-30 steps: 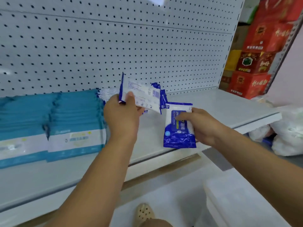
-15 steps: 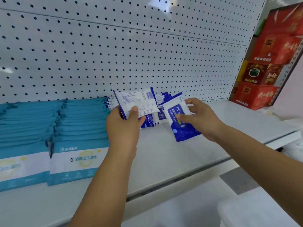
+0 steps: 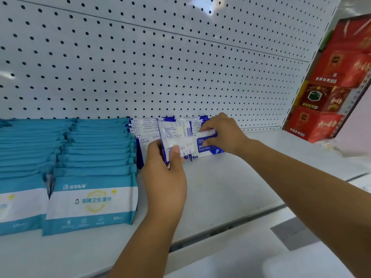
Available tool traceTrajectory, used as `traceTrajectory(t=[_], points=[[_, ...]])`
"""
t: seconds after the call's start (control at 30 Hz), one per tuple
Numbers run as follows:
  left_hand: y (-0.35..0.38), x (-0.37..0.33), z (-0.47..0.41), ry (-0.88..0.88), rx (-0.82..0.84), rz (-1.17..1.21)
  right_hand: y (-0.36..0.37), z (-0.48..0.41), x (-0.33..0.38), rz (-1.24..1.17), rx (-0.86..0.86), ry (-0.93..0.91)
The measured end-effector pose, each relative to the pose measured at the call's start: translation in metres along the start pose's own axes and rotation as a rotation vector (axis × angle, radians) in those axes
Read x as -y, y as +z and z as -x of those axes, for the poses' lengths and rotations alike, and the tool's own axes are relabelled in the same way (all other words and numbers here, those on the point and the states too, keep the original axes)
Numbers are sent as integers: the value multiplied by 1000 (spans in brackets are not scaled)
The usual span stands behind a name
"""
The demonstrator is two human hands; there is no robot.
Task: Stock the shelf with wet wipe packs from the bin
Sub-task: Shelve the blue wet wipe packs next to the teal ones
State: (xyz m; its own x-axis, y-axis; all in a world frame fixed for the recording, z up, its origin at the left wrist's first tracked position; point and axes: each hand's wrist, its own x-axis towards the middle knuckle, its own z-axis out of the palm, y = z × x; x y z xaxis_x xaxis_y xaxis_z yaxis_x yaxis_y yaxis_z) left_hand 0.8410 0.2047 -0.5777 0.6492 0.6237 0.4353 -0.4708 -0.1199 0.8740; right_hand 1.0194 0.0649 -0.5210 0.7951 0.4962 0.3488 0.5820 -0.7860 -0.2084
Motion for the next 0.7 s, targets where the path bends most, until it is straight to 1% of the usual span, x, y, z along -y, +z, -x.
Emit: traceTrajectory(t=[0.07,0.13,0.3,0.37,0.4,0.43,0.5,0.57,0.6,0.63,0.7], points=[[-1,2,0,-21,-4,-1,6,5,-1,9,-76,-6],[-2,3,-1,-51,-6,-8,8,14,-4,-79,-160,25],[-5,2,0,-135,10,40,2,46,11,-599,-307,291],[-5,-2,2,-174,34,93,-6,64,27,-762,-318,351],[-6,-5,3,-191,48,124,-9,73,37,-796,-298,322],[-6,-7,3,-207,58,160,-10,82,46,-798,-267,254],[-6,-14,4,-242,85,228,-7,95,62,-777,-142,104],[-7,-23,5,-260,127,268,0,101,72,-730,-20,11],[-8,-26,7,-255,159,271,3,102,73,-730,-14,-9],[-9,-28,7,-245,191,263,5,103,74,-779,-45,-12],[-10,-32,9,-222,232,212,6,106,75,-977,-143,48]])
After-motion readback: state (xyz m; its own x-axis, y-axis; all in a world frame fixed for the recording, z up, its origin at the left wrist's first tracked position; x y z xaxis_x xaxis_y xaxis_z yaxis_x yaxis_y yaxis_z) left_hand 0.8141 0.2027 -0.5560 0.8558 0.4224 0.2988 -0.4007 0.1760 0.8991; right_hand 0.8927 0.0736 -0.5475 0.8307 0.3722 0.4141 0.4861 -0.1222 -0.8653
